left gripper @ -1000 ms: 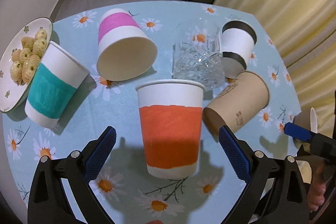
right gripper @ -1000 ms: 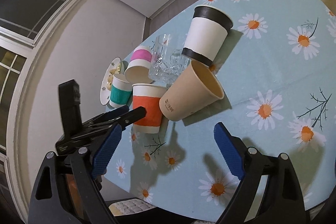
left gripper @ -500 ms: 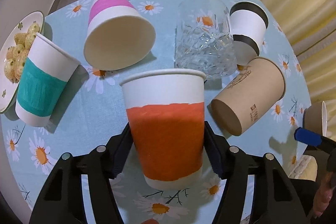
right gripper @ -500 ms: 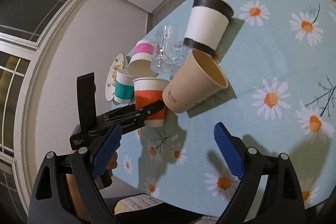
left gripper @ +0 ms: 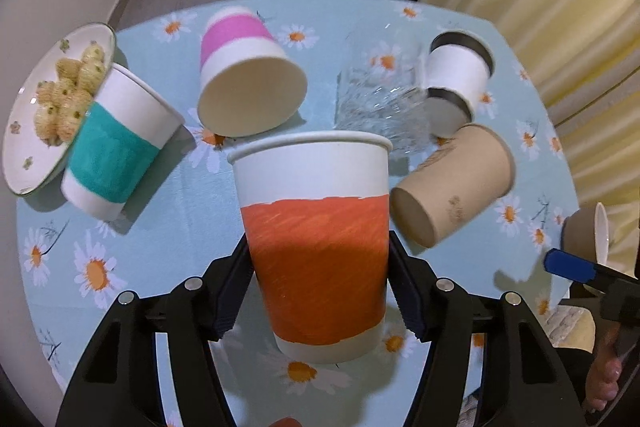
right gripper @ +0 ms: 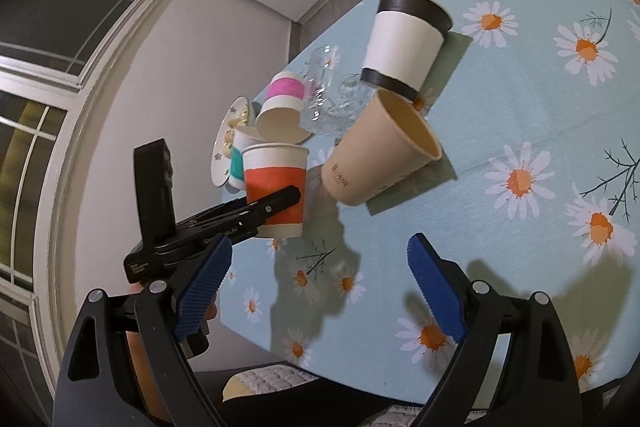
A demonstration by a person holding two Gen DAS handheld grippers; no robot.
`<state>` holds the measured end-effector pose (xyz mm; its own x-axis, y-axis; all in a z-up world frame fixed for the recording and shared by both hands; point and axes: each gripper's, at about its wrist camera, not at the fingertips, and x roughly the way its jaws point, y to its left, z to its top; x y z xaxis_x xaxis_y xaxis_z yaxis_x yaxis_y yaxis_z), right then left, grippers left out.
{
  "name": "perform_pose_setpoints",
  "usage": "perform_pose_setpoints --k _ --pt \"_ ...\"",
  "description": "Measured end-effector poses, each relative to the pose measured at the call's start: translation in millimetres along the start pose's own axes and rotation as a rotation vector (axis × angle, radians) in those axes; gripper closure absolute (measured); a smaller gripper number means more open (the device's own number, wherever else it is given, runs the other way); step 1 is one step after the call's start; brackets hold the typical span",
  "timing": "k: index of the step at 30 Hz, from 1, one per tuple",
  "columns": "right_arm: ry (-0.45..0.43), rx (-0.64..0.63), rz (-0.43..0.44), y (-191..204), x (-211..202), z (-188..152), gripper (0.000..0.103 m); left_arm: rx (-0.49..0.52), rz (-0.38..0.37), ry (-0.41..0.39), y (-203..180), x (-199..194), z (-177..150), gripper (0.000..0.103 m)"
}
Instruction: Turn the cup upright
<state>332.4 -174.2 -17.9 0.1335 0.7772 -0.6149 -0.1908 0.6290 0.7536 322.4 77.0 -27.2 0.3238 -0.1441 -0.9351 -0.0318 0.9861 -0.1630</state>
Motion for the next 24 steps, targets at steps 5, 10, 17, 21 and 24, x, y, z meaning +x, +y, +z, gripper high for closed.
perform_pose_setpoints --k 5,10,17,21,24 --pt "0.015 -0.010 0.024 6 -9 -6 0.014 -0.028 -0.008 -0.034 -13 -21 -20 0.041" --pt "0.030 -0.016 0.045 7 -20 -12 0.014 -0.088 -0.067 -0.020 -24 -24 -50 0.041" --pt "0.069 -0.028 0.037 4 -23 -24 0.014 -0.140 -0.139 0.023 -42 -9 -87 0.041" --pt "0.119 -0.029 0.018 0 -14 -35 0.014 -0.152 -0.150 0.051 -55 2 -105 0.041" --pt "0.144 -0.022 0.012 -4 -9 -41 0.014 -0.161 -0.155 0.060 -60 8 -110 0.041"
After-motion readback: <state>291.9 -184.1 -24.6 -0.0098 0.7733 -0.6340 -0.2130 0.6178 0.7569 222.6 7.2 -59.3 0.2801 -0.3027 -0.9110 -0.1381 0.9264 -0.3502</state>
